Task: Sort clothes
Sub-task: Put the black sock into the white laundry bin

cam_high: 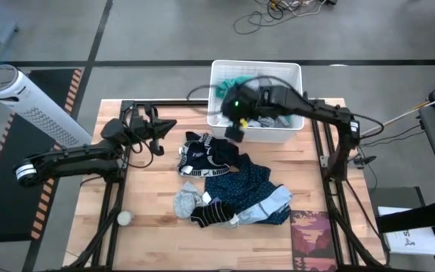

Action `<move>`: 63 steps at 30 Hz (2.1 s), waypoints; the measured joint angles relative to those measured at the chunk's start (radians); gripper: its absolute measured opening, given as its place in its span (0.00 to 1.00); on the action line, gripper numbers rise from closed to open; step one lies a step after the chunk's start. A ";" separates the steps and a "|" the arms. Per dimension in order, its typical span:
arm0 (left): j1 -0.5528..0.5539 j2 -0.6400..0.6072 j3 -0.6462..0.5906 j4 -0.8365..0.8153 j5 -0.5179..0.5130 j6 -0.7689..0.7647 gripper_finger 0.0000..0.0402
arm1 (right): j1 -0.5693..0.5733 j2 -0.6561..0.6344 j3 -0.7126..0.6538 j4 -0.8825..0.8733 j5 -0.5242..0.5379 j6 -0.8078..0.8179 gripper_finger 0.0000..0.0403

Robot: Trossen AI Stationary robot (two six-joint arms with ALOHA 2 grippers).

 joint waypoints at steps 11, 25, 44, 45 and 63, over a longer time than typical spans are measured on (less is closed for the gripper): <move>0.001 -0.046 0.000 -0.057 0.001 0.020 0.00 | 0.233 -0.001 -0.176 0.055 -0.231 0.176 0.00; 0.001 -0.101 0.000 -0.065 0.001 0.016 0.00 | 0.414 0.000 -0.452 0.472 -0.457 0.453 0.10; 0.001 -0.104 0.000 -0.055 0.002 0.016 0.00 | 0.448 0.160 -0.464 0.498 -0.506 0.613 0.49; 0.001 -0.104 0.000 -0.055 0.002 0.016 0.00 | 0.449 0.163 -0.464 0.500 -0.507 0.612 0.49; 0.001 -0.135 0.002 -0.029 0.002 0.037 0.00 | 0.464 0.202 -0.419 0.394 -0.442 0.534 0.43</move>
